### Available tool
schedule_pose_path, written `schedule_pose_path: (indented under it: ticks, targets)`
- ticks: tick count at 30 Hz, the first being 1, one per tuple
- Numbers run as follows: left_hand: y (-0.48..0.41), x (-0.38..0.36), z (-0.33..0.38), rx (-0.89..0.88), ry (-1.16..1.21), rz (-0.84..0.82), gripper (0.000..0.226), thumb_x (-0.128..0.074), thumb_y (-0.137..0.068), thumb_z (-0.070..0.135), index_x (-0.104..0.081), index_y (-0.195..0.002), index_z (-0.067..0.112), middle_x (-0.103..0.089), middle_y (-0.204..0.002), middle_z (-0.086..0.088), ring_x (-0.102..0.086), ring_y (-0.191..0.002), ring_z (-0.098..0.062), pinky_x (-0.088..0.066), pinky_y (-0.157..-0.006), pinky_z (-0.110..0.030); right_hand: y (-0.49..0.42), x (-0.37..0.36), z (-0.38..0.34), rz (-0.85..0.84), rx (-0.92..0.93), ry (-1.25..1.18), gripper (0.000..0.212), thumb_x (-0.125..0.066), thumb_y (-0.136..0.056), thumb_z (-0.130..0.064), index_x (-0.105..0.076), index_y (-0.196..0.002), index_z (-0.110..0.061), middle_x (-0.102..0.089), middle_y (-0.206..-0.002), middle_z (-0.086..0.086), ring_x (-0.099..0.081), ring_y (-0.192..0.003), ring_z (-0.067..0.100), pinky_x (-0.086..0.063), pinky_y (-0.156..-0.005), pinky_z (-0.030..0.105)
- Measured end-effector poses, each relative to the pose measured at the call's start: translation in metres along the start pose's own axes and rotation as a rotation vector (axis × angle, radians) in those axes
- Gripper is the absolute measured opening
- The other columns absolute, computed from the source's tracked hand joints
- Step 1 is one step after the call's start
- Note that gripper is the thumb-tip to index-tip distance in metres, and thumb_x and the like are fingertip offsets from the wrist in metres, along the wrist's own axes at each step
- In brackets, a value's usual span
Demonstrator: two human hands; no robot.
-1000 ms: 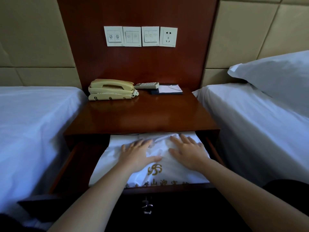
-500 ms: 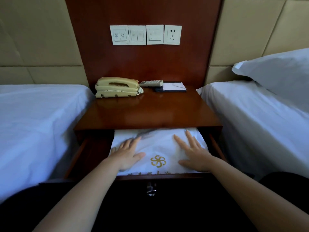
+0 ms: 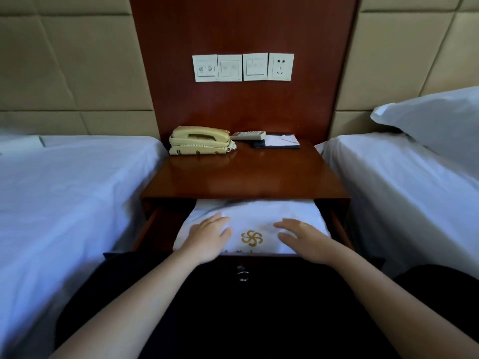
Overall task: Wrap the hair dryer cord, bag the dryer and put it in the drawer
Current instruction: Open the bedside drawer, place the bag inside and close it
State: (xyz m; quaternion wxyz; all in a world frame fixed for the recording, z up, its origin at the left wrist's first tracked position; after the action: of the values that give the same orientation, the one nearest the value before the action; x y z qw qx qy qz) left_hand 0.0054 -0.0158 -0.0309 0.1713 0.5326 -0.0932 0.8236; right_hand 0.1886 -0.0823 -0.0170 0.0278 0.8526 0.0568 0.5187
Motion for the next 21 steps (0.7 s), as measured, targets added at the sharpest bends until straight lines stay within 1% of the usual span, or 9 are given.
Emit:
schedule_pose_path:
  ticks: [1,2,3,4,6,11,16,18,21]
  targets:
    - [0.014,0.001,0.008,-0.019,0.055,0.002,0.054,-0.031,-0.088,0.054,-0.061,-0.119,0.021,-0.058,-0.133,-0.007,-0.05,-0.126,-0.024,-0.04,-0.102,-0.037,0.011,-0.005,-0.009,-0.003,0.04,-0.048,0.042,-0.042,-0.098,-0.034,-0.043,-0.139,-0.025,-0.034,-0.152,0.0,-0.026,-0.142,0.014,-0.019,-0.112,0.025]
    - [0.027,0.001,0.015,-0.037,0.022,0.017,0.052,-0.029,-0.088,0.055,-0.065,-0.108,0.022,-0.065,-0.12,-0.008,-0.057,-0.116,-0.028,-0.044,-0.094,-0.037,0.02,-0.01,-0.016,0.008,0.061,-0.025,0.041,-0.042,-0.097,-0.037,-0.045,-0.137,-0.028,-0.039,-0.149,-0.005,-0.031,-0.14,0.012,-0.022,-0.11,0.023]
    - [0.038,0.001,0.023,-0.063,-0.101,0.048,0.049,-0.028,-0.092,0.053,-0.065,-0.103,0.022,-0.068,-0.113,-0.009,-0.059,-0.111,-0.032,-0.045,-0.088,-0.037,0.027,-0.012,-0.02,0.039,0.075,0.074,0.042,-0.042,-0.095,-0.043,-0.047,-0.135,-0.031,-0.042,-0.147,-0.008,-0.034,-0.138,0.011,-0.025,-0.109,0.024]
    - [0.046,0.001,0.029,-0.087,-0.228,0.082,0.049,-0.026,-0.096,0.05,-0.065,-0.103,0.023,-0.069,-0.111,-0.009,-0.059,-0.108,-0.034,-0.043,-0.085,-0.036,0.031,-0.013,-0.022,0.071,0.086,0.201,0.044,-0.042,-0.093,-0.05,-0.047,-0.134,-0.034,-0.045,-0.144,-0.01,-0.037,-0.136,0.011,-0.027,-0.108,0.027]
    - [0.053,0.003,0.035,-0.106,-0.313,0.133,0.05,-0.023,-0.098,0.049,-0.066,-0.106,0.023,-0.069,-0.111,-0.01,-0.059,-0.107,-0.035,-0.042,-0.083,-0.036,0.034,-0.017,-0.025,0.081,0.1,0.357,0.049,-0.039,-0.091,-0.057,-0.047,-0.133,-0.035,-0.05,-0.14,-0.009,-0.043,-0.131,0.014,-0.032,-0.106,0.03]
    - [0.042,0.003,0.035,-0.168,-0.291,0.104,0.049,-0.025,-0.097,0.053,-0.065,-0.1,0.024,-0.071,-0.106,-0.007,-0.06,-0.105,-0.034,-0.037,-0.075,-0.035,0.021,-0.011,-0.017,0.1,0.074,0.387,0.051,-0.036,-0.09,-0.062,-0.054,-0.127,-0.031,-0.058,-0.131,-0.005,-0.05,-0.123,0.019,-0.039,-0.098,0.033]
    - [0.015,-0.001,0.025,-0.163,-0.308,0.058,0.05,-0.034,-0.087,0.068,-0.064,-0.107,0.034,-0.071,-0.108,0.003,-0.062,-0.105,-0.023,-0.04,-0.078,-0.032,0.006,-0.002,-0.017,0.275,0.091,0.467,0.08,-0.013,-0.08,-0.077,-0.068,-0.106,-0.025,-0.069,-0.11,-0.002,-0.057,-0.116,0.022,-0.045,-0.095,0.036]
    - [0.004,-0.001,0.025,-0.184,-0.355,0.086,0.058,-0.031,-0.082,0.074,-0.062,-0.109,0.032,-0.069,-0.108,0.006,-0.061,-0.106,-0.019,-0.04,-0.082,-0.032,-0.001,0.003,-0.012,0.31,0.066,0.492,0.079,-0.01,-0.085,-0.074,-0.07,-0.101,-0.025,-0.071,-0.104,-0.003,-0.064,-0.106,0.023,-0.052,-0.087,0.036]
    - [-0.006,0.002,0.031,-0.292,-0.403,0.189,0.074,-0.017,-0.075,0.076,-0.06,-0.111,0.028,-0.065,-0.111,0.009,-0.055,-0.11,-0.016,-0.03,-0.093,-0.027,-0.011,0.003,-0.009,0.303,0.044,0.459,0.068,-0.023,-0.083,-0.072,-0.066,-0.109,-0.027,-0.071,-0.103,-0.008,-0.069,-0.09,0.017,-0.055,-0.067,0.028]
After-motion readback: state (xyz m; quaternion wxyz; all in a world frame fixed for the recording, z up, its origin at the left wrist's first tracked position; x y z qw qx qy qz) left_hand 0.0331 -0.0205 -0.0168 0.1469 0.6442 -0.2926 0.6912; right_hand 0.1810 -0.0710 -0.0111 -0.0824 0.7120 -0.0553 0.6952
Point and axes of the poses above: each hand's wrist, its own y-axis away from the middle knuckle, its own x-axis out of the back of the hand, z = x × y, the point moved 9 cm from there along -y, towards the middle knuckle
